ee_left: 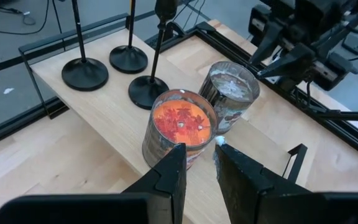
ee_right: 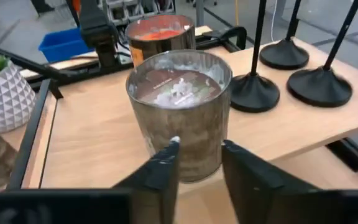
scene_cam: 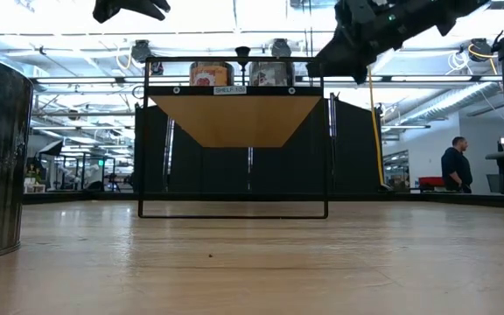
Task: Pick & Place candle stick holders
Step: Put the brown scented candle on the shelf
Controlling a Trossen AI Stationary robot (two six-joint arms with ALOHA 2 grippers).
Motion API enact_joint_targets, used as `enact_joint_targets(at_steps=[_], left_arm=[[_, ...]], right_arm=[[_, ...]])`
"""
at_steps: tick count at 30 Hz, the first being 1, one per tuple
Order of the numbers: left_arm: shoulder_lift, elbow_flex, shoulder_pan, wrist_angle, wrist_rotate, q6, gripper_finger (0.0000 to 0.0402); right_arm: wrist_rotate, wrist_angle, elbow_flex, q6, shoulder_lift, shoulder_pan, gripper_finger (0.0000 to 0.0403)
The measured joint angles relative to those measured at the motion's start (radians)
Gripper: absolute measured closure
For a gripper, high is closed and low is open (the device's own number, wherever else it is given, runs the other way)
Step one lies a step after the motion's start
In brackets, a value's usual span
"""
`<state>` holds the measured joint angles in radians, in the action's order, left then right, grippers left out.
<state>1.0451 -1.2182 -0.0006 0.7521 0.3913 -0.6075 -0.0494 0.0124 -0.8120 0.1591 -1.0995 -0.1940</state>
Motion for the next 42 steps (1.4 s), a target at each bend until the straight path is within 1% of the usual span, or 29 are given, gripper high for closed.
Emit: enact_joint_targets(at_steps=[3,6,9,21,32,39,42], left_arm=[[0.000,0.000,0.000,0.000,0.001,0.000,0.0311],[0.000,0.000,0.000,-0.001,0.002,-0.001,0.0311],[0.000,0.000,0.000,-0.001,0.002,-0.001,0.0311],[0.000,0.000,0.000,-0.001,0.003,-0.003,0.0311],[0.000,0.000,0.000,-0.001,0.003,0.000,0.0311],[0.000,0.000,-0.001,-0.002,0.003,-0.001,0.0311],[0.000,0.000,-0.001,-0.002,0.003,-0.002,0.0311]], right_arm=[[0.004,0.046,0.029,0.020,-0.011,0.000,0.0335],[0.037,0.078,0.039,0.027,-0.019,-0.001,0.0371],[0.055,0.093,0.044,0.031,-0.035,0.000,0.0397],[0.054,0.178,0.044,0.039,-0.111,-0.001,0.0400],[0.052,0.205,0.044,0.039,-0.111,-0.001,0.0402],[0.053,0.270,0.044,0.039,-0.153,-0.001,0.0402],[0.053,0.252,0.044,0.036,-0.161,-0.001,0.0402]])
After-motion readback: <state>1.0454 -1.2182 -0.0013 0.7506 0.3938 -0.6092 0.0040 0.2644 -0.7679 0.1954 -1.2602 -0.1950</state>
